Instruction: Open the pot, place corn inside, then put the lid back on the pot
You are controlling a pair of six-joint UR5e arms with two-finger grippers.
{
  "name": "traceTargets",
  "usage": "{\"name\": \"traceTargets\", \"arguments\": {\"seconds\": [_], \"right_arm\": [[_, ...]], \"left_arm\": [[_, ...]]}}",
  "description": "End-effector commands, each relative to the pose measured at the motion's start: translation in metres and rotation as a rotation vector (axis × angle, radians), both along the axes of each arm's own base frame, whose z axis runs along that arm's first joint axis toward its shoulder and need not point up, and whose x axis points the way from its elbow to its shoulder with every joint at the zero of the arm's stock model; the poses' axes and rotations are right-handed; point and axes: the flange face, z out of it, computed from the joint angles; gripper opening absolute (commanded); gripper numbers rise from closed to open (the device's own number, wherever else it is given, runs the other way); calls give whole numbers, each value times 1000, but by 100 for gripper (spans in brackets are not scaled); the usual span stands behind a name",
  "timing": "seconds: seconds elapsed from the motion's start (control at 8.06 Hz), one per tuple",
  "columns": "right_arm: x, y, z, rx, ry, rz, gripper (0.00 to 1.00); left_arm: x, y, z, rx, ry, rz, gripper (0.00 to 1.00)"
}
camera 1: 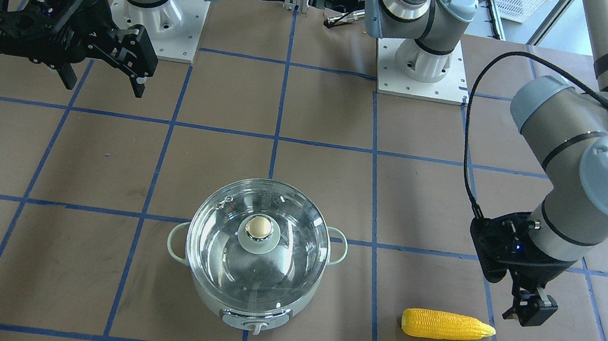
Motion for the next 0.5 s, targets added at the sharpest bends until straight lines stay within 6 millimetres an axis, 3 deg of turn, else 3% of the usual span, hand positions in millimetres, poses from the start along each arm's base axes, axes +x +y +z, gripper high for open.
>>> {"name": "traceTargets", "arguments": {"seconds": [0.0, 0.12, 0.37], "right_arm": [[1, -7, -1, -26, -5, -17, 100], [2, -27, -9, -39, -7, -57, 100], [33, -60, -28, -59, -14, -114, 100]], "left_arm": [[20, -18, -57, 58, 42, -69, 100], [21, -26, -64, 13, 31, -95, 100], [19, -34, -101, 46, 82, -92, 100]]}}
